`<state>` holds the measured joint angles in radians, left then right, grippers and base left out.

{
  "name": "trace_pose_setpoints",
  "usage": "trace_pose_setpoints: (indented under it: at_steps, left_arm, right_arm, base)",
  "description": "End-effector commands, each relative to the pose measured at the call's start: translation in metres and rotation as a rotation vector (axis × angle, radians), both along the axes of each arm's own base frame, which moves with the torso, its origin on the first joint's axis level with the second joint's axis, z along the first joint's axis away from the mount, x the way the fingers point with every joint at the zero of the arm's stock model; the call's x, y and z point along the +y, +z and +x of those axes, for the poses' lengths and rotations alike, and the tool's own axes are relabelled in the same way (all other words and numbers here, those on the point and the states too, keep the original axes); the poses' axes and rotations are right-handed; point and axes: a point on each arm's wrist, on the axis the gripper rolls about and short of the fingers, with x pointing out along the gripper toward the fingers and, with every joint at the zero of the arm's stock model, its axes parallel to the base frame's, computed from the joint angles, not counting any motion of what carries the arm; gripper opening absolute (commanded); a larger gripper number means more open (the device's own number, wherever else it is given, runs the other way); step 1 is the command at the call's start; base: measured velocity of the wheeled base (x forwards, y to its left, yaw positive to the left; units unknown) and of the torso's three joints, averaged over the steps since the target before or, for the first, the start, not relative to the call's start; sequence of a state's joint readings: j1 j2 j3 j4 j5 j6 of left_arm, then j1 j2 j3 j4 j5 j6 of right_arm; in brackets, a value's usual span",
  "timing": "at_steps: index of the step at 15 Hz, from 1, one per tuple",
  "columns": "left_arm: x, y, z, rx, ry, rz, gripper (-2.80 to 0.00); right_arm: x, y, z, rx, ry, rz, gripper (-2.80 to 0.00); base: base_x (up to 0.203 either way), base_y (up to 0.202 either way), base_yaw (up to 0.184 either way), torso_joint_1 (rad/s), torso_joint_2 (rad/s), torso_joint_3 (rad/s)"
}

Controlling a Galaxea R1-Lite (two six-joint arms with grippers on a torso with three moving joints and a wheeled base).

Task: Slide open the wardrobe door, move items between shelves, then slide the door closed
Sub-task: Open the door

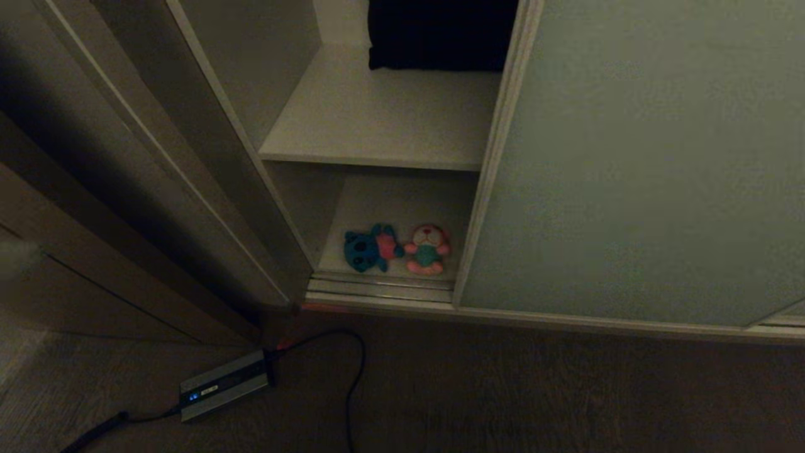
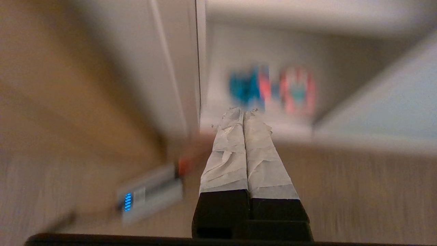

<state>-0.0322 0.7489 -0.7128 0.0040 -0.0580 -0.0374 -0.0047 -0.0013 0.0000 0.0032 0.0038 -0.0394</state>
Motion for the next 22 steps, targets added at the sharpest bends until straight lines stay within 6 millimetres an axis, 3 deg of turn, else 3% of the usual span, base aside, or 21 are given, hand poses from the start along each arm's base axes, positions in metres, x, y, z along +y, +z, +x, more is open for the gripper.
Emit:
trace_pose_setpoints:
  at_steps: [1, 2, 4, 6, 8, 12, 22]
  left_arm:
    - [0.002, -0.064, -0.065, -0.073, 0.015, 0.009, -2.8]
    - [0.002, -0.096, -0.07, -0.033, 0.025, 0.021, -2.8]
    - [0.002, -0.137, -0.068, 0.041, 0.066, 0.037, -2.8]
    - [0.002, -0.166, -0.07, 0.062, 0.07, 0.094, -2.8]
    - [0.002, -0.182, -0.079, -0.015, 0.061, 0.121, -2.8]
    - [0.003, -0.195, -0.083, -0.039, 0.064, 0.116, -2.8]
    - [0.003, -0.194, -0.083, -0.039, 0.066, 0.111, -2.8]
  right_arm:
    - [0.0, -0.001, 0.0, 0.004, 0.001, 0.0, -2.8]
    - [0.0, -0.001, 0.0, 0.004, 0.001, 0.0, -2.8]
    - [0.0, -0.001, 0.0, 0.004, 0.001, 0.0, -2.8]
    - [0.0, -0.001, 0.0, 0.004, 0.001, 0.0, -2.8]
    - [0.0, -0.001, 0.0, 0.006, 0.001, 0.0, -2.8]
    - [0.0, -0.001, 0.0, 0.004, 0.001, 0.0, -2.8]
    - [0.0, -0.001, 0.0, 0.004, 0.001, 0.0, -2.8]
  base:
    - [0.0, 0.0, 0.0, 0.0, 0.0, 0.0]
    - [0.0, 0.0, 0.0, 0.0, 0.0, 0.0]
    - [0.0, 0.0, 0.0, 0.0, 0.0, 0.0]
    - [0.0, 0.0, 0.0, 0.0, 0.0, 0.0]
    - [0.0, 0.0, 0.0, 0.0, 0.0, 0.0]
    - [0.0, 0.0, 0.0, 0.0, 0.0, 0.0]
    - [0.0, 0.0, 0.0, 0.0, 0.0, 0.0]
